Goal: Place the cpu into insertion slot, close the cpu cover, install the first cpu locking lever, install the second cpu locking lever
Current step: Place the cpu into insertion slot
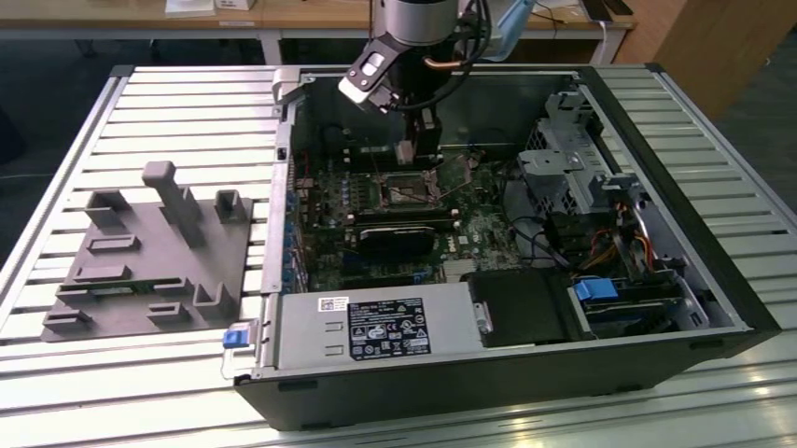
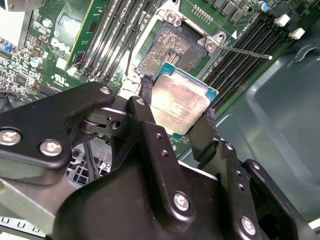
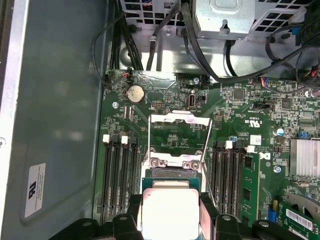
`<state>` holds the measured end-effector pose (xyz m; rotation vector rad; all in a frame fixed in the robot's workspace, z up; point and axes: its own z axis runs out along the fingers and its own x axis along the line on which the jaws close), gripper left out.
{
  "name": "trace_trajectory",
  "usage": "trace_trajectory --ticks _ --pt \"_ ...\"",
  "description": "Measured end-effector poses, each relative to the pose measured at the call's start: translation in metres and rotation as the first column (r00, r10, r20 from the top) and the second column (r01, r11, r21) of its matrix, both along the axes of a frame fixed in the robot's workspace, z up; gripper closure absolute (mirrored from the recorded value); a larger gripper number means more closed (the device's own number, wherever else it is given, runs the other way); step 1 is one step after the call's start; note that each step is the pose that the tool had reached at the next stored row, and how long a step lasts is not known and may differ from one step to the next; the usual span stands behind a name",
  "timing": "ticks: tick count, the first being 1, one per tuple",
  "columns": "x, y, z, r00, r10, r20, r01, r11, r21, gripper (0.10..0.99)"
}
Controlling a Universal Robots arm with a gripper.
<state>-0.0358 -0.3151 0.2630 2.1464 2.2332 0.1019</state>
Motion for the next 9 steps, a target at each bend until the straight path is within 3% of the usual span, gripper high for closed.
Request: trace_trajectory --ticks 9 --pt "-0.0003 0.0 -0.006 1.0 0.0 0.0 0.0 1.0 0.0 0.545"
